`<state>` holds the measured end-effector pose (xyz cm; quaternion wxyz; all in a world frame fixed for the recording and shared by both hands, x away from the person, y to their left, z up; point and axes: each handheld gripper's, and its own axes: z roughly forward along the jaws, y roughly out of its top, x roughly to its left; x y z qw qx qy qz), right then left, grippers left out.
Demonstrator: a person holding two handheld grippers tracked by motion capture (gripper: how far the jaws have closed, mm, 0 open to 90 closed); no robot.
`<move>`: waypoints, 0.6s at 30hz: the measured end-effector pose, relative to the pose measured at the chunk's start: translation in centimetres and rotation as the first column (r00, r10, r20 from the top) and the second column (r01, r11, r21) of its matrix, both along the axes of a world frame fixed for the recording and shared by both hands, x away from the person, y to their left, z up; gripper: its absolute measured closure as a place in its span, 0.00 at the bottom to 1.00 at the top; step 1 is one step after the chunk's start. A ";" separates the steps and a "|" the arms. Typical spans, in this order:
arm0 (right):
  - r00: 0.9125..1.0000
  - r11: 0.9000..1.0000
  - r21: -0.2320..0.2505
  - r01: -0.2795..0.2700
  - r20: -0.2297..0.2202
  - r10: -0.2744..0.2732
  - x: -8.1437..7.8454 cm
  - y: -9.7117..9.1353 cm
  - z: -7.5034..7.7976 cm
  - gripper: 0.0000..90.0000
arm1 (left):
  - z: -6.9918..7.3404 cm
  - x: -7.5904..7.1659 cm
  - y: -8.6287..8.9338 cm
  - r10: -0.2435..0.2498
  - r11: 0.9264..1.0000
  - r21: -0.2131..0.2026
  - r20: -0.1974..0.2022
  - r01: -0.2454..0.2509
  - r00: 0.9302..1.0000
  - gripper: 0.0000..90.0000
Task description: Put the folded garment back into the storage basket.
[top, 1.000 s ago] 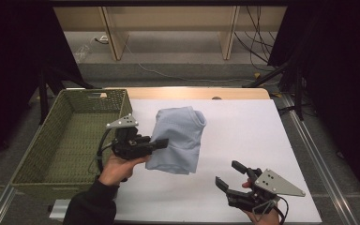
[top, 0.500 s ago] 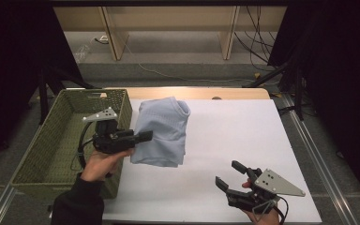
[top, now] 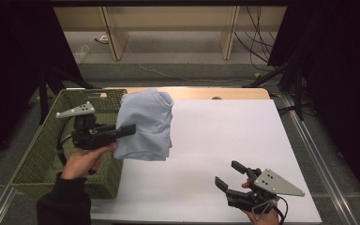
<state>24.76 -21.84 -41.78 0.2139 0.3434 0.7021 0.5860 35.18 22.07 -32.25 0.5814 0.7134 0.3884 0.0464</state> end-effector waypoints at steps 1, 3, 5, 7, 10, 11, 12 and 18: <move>1.000 1.000 0.001 0.000 0.000 0.000 0.0 0.0 0.0 0.28 | 0.1 0.0 0.3 0.006 1.000 0.000 0.002 -0.006 1.000 0.82; 1.000 1.000 0.003 0.000 0.000 0.000 0.0 0.0 0.0 0.28 | 0.2 0.0 0.9 0.022 1.000 -0.007 0.004 -0.022 1.000 0.82; 1.000 1.000 0.005 0.000 -0.002 0.000 0.0 0.0 0.0 0.28 | 0.3 0.0 1.4 0.032 0.999 -0.013 0.005 -0.032 0.999 0.82; 1.000 1.000 0.004 0.000 -0.002 0.000 0.0 0.0 0.0 0.28 | 0.4 0.0 1.8 0.039 0.999 -0.018 0.006 -0.039 0.999 0.82; 1.000 1.000 0.001 -0.001 -0.002 0.001 0.0 0.0 0.0 0.28 | 0.5 -0.1 2.4 0.050 0.998 -0.024 0.005 -0.050 0.999 0.82; 1.000 1.000 0.001 -0.001 -0.002 0.001 0.0 0.0 0.0 0.28 | 0.6 -0.1 2.6 0.055 0.998 -0.027 0.005 -0.055 0.998 0.82; 1.000 1.000 0.002 -0.001 -0.003 0.001 0.0 0.0 0.0 0.28 | 0.6 -0.1 2.9 0.059 0.998 -0.030 0.006 -0.059 0.998 0.82; 1.000 1.000 0.004 0.000 -0.003 0.000 0.0 0.0 0.0 0.28 | 0.9 -0.3 4.2 0.082 0.996 -0.040 0.008 -0.082 0.997 0.82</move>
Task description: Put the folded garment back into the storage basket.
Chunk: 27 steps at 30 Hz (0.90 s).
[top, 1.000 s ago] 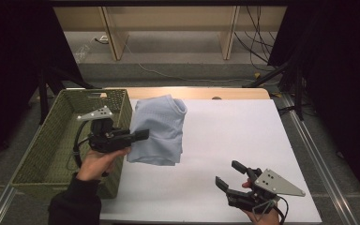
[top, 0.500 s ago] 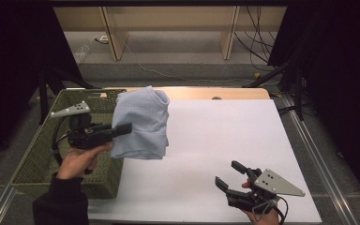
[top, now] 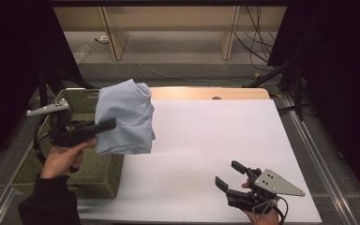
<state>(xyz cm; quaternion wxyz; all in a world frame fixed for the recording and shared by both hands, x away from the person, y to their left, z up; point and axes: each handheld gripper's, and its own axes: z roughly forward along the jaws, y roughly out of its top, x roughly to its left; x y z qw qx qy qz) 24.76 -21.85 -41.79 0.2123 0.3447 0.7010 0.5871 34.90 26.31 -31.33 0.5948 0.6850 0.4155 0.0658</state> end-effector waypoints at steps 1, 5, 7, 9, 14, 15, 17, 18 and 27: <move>1.000 1.000 -0.002 -0.001 0.000 0.001 0.0 0.0 0.0 0.28 | 0.0 0.0 0.2 0.003 1.000 -0.002 0.001 -0.003 1.000 0.82; 1.000 1.000 -0.003 -0.001 -0.001 0.001 0.0 0.0 0.0 0.28 | 0.2 -0.2 1.1 0.015 1.000 -0.011 0.000 -0.015 1.000 0.82; 1.000 1.000 -0.004 -0.001 0.001 0.001 0.0 0.0 0.0 0.28 | 0.3 -0.3 1.6 0.025 1.000 -0.017 0.005 -0.024 1.000 0.82; 1.000 1.000 -0.007 -0.003 -0.002 0.003 0.0 0.0 0.0 0.28 | 0.5 -0.4 2.1 0.035 0.999 -0.024 0.008 -0.034 0.999 0.82; 1.000 1.000 -0.004 -0.003 -0.001 0.003 0.0 0.0 0.0 0.28 | 0.6 -0.6 3.2 0.062 0.998 -0.027 0.015 -0.061 0.998 0.82; 1.000 1.000 -0.003 -0.002 -0.001 0.002 0.0 0.0 0.0 0.28 | 0.6 -0.6 3.4 0.068 0.997 -0.024 0.015 -0.068 0.998 0.82; 1.000 1.000 -0.003 -0.003 -0.001 0.003 0.0 0.0 0.0 0.28 | 0.6 -0.6 3.9 0.081 0.996 -0.032 0.012 -0.081 0.997 0.82; 1.000 1.000 -0.005 -0.003 -0.001 0.003 0.0 0.0 0.0 0.28 | 0.5 -0.6 4.1 0.088 0.995 -0.037 0.012 -0.088 0.996 0.82; 1.000 1.000 -0.003 -0.005 -0.004 0.005 0.0 0.1 0.0 0.28 | 0.2 -0.6 5.7 0.129 0.990 -0.055 0.005 -0.128 0.992 0.82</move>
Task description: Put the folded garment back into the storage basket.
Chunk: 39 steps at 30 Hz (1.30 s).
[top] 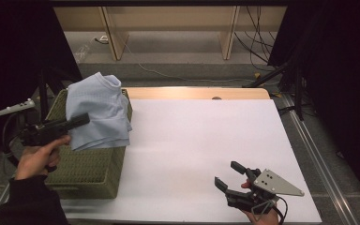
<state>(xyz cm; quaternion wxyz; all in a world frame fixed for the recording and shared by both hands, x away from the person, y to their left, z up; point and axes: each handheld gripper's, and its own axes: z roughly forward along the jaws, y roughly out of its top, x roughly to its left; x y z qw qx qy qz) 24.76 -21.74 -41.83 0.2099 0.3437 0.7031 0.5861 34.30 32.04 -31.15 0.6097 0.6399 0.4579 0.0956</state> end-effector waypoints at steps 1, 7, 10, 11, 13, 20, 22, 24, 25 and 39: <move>1.000 1.000 0.000 0.000 0.000 0.000 0.0 0.0 0.0 0.28 | 0.0 -0.1 0.2 0.004 1.000 -0.004 0.003 -0.004 1.000 0.82; 1.000 1.000 -0.001 -0.001 0.000 0.001 0.0 0.0 0.0 0.28 | 0.1 -0.4 1.5 0.023 1.000 -0.012 0.006 -0.023 1.000 0.82; 1.000 1.000 -0.001 -0.001 0.001 0.001 0.0 0.0 0.0 0.28 | 0.0 -0.5 2.3 0.035 0.999 -0.012 0.001 -0.035 0.999 0.82; 1.000 1.000 -0.001 -0.001 0.000 0.001 0.0 0.0 0.0 0.28 | 0.0 -0.5 2.6 0.041 0.999 -0.017 -0.001 -0.041 0.999 0.82; 1.000 1.000 -0.001 -0.001 -0.002 0.001 0.0 0.0 0.0 0.28 | -0.2 -0.6 3.2 0.051 0.998 -0.028 -0.008 -0.052 0.999 0.82; 1.000 1.000 -0.002 -0.002 0.000 0.002 0.0 0.0 0.0 0.28 | -0.7 -0.5 4.4 0.079 0.997 -0.010 -0.035 -0.079 0.996 0.82; 1.000 1.000 -0.001 -0.001 0.000 0.001 0.0 0.0 0.0 0.28 | -0.9 -0.4 4.6 0.082 0.997 -0.011 -0.042 -0.082 0.996 0.82; 1.000 1.000 -0.002 -0.001 0.000 0.001 0.0 0.0 0.0 0.28 | -1.1 -0.4 4.9 0.086 0.996 -0.012 -0.050 -0.087 0.995 0.82; 1.000 1.000 -0.002 -0.001 0.000 0.001 0.0 0.0 0.0 0.28 | -1.1 -0.3 5.0 0.091 0.996 -0.010 -0.055 -0.092 0.994 0.82; 1.000 1.000 -0.004 -0.007 -0.002 0.007 0.0 0.2 0.0 0.28 | -2.7 0.7 5.9 0.094 0.996 0.018 -0.128 -0.092 0.987 0.82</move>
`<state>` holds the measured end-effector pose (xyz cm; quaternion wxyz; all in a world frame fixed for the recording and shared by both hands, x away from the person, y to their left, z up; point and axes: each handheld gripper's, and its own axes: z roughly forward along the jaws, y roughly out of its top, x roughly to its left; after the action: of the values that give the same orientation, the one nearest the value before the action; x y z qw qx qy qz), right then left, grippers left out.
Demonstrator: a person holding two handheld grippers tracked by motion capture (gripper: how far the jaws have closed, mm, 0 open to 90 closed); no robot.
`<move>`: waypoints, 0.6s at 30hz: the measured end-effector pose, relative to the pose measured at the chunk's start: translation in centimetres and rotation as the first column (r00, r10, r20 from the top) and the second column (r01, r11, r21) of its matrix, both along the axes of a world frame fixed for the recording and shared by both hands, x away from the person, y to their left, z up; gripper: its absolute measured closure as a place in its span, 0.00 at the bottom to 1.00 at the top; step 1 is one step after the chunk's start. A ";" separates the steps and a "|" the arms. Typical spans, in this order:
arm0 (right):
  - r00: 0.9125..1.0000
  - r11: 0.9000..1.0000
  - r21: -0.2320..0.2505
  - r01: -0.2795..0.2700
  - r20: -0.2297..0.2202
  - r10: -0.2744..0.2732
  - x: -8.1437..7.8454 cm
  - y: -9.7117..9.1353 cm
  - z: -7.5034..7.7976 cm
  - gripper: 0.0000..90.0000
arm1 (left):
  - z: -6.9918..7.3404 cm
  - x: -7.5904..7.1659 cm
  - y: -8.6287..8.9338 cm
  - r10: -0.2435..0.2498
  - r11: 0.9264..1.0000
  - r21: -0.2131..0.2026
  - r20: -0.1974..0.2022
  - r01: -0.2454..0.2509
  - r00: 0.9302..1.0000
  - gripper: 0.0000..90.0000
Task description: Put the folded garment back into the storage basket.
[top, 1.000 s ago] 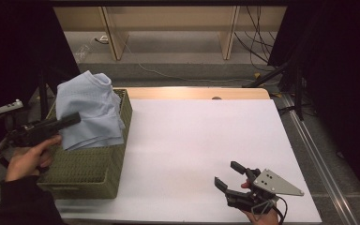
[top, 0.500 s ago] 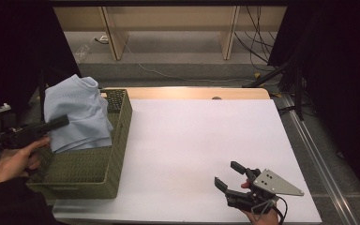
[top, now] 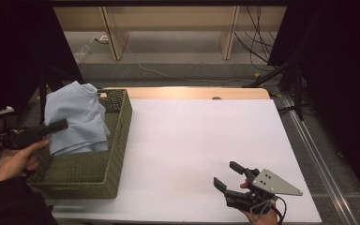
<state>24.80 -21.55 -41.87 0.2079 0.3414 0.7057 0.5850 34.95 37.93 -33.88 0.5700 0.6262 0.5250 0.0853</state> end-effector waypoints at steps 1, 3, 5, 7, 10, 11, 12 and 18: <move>1.000 1.000 0.000 0.000 -0.001 0.000 0.0 0.0 0.0 0.28 | -0.1 0.1 0.0 -0.001 1.000 0.004 -0.008 0.001 1.000 0.82; 1.000 1.000 0.007 0.002 -0.001 -0.002 0.0 -0.1 0.0 0.28 | -0.3 0.2 0.1 -0.003 1.000 0.010 -0.016 0.003 1.000 0.82; 1.000 1.000 0.006 0.001 -0.001 -0.001 0.0 -0.1 0.0 0.28 | -0.6 0.4 0.1 -0.006 1.000 0.006 -0.024 0.006 1.000 0.82; 1.000 1.000 0.005 -0.001 -0.001 0.001 0.0 -0.1 0.0 0.28 | -0.9 0.6 0.2 -0.007 1.000 0.003 -0.036 0.007 0.999 0.82; 1.000 1.000 0.002 -0.001 0.001 0.001 0.0 -0.1 0.0 0.28 | -1.4 0.9 0.4 -0.009 1.000 -0.002 -0.054 0.009 0.998 0.82; 1.000 1.000 0.004 -0.001 0.001 0.001 0.0 -0.1 0.0 0.28 | -1.5 1.0 0.5 -0.012 1.000 -0.002 -0.060 0.012 0.998 0.82; 1.000 1.000 0.005 0.001 0.001 -0.001 0.0 -0.1 0.0 0.28 | -1.7 1.1 0.5 -0.014 1.000 -0.002 -0.067 0.014 0.998 0.82; 1.000 1.000 0.003 -0.003 0.001 0.003 0.0 0.0 0.1 0.28 | -2.5 1.7 0.7 -0.030 1.000 0.006 -0.106 0.031 0.994 0.82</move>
<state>24.76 -21.59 -41.82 0.2069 0.3403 0.7051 0.5868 36.61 38.64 -36.41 0.5405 0.6398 0.5444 0.0453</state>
